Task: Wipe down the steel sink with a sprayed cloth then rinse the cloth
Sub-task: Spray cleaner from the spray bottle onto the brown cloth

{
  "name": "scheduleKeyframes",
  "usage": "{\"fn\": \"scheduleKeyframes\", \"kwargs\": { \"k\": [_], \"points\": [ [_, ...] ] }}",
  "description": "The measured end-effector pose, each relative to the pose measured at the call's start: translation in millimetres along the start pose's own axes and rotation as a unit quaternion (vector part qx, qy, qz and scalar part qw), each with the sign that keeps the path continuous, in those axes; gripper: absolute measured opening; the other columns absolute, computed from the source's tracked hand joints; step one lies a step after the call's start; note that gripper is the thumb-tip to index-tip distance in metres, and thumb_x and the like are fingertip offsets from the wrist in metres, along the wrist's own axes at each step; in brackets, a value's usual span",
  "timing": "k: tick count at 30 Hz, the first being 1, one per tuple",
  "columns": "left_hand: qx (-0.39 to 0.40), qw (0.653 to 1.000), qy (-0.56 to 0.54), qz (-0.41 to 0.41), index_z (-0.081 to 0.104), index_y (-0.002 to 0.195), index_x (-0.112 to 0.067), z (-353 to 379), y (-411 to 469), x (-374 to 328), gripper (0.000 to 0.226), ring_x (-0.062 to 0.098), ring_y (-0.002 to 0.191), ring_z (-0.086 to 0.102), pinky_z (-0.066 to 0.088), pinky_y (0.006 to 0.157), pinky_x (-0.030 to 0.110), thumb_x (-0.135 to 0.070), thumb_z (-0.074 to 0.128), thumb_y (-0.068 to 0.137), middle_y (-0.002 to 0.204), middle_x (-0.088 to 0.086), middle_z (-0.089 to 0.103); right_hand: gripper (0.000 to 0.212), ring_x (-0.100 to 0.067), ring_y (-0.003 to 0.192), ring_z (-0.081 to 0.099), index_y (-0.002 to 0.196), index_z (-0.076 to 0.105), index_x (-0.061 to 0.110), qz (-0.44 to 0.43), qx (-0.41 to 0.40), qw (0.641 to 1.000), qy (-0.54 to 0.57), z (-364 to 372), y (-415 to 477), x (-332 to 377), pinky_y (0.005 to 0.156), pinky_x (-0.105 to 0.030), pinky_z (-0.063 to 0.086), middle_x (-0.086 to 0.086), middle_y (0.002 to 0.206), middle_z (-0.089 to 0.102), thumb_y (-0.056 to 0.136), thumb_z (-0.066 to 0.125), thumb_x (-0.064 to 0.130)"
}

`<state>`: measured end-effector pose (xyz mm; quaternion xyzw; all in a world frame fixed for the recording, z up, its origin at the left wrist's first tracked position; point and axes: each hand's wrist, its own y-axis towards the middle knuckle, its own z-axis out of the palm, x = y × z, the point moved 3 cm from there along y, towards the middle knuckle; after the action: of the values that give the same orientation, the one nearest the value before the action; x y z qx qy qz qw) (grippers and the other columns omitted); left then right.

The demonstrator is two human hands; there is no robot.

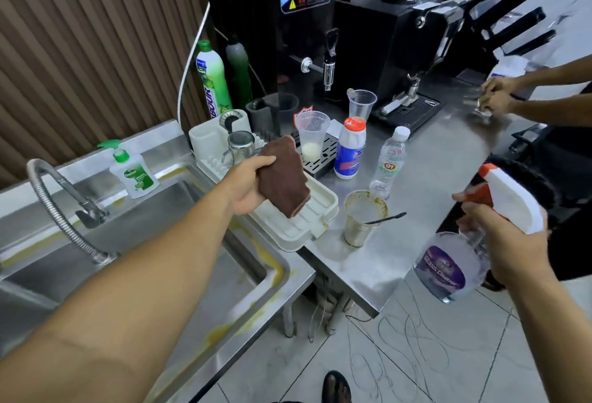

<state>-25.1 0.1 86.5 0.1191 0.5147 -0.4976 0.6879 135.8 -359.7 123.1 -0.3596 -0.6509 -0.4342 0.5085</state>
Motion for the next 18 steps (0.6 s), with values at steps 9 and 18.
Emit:
{"fn": "scheduleKeyframes", "kwargs": {
  "k": [9,18],
  "points": [
    [0.095,0.994,0.018,-0.044,0.065,0.121,-0.009,-7,-35,-26,0.033,0.026,0.103,0.072,0.059,0.080,0.038,-0.021,0.043,0.100,0.116,0.011,0.072,0.048,-0.019,0.061,0.058,0.096,0.072,0.022,-0.017,0.135,0.989,-0.063,74,-75,50,0.063,-0.042,0.050,-0.009,0.085,0.070,0.076,0.055,-0.018],
    [0.087,0.989,0.096,-0.066,0.066,0.123,-0.011,-11,-46,-38,0.034,0.027,0.113,0.066,0.042,0.110,0.046,-0.028,0.047,0.100,0.121,0.011,0.071,0.014,-0.017,0.054,0.055,0.079,0.068,0.011,-0.001,0.243,0.969,-0.039,164,-74,58,0.053,-0.029,0.049,-0.013,0.079,0.068,0.068,0.060,0.014]
  ]
}}
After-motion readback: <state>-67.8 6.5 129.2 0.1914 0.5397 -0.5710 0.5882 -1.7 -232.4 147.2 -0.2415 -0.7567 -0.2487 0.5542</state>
